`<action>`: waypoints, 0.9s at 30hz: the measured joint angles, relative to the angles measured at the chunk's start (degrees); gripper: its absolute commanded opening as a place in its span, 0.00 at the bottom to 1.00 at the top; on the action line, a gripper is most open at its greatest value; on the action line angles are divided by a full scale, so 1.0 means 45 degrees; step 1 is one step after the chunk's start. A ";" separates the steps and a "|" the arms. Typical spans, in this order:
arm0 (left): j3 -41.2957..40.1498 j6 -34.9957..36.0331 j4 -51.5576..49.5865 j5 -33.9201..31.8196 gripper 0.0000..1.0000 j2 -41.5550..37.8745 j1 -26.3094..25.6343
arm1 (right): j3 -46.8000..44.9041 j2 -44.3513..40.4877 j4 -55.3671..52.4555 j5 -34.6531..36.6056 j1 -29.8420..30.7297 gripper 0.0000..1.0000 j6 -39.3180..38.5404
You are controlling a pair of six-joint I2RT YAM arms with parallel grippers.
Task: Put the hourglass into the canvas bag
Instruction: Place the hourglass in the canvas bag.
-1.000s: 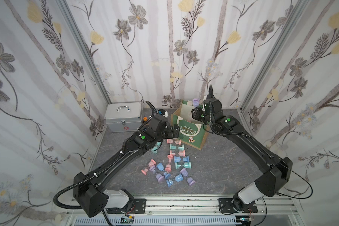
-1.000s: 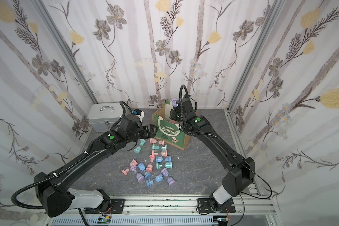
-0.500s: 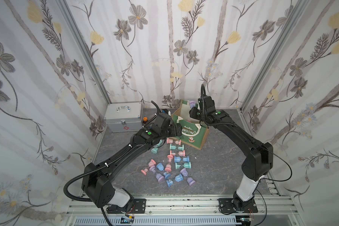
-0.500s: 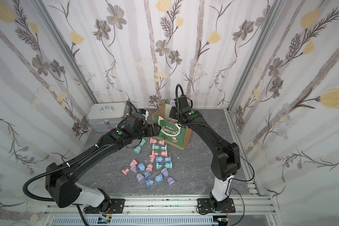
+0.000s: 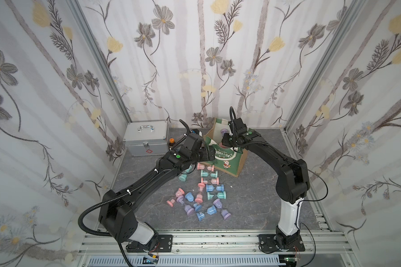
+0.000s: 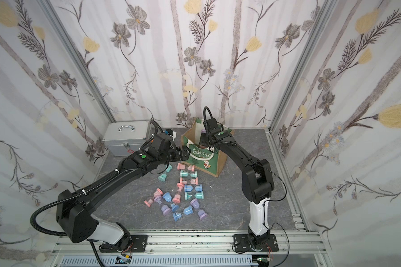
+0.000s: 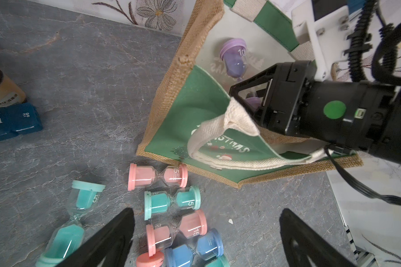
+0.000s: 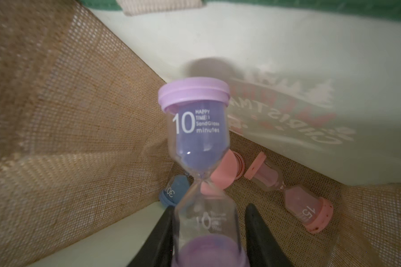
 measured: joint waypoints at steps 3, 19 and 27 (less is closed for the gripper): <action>-0.0005 0.0000 -0.0005 -0.0010 1.00 -0.0005 0.0005 | 0.0010 0.0228 0.0015 0.0015 0.0000 0.25 -0.0126; -0.0034 -0.0039 0.0005 -0.0083 1.00 -0.0010 0.0034 | 0.0029 0.0471 0.0180 0.0117 -0.0034 0.48 -0.0321; -0.0034 -0.0044 0.0005 -0.0087 1.00 -0.0034 0.0039 | 0.0029 -0.0126 0.0073 0.0112 -0.0044 0.57 -0.0321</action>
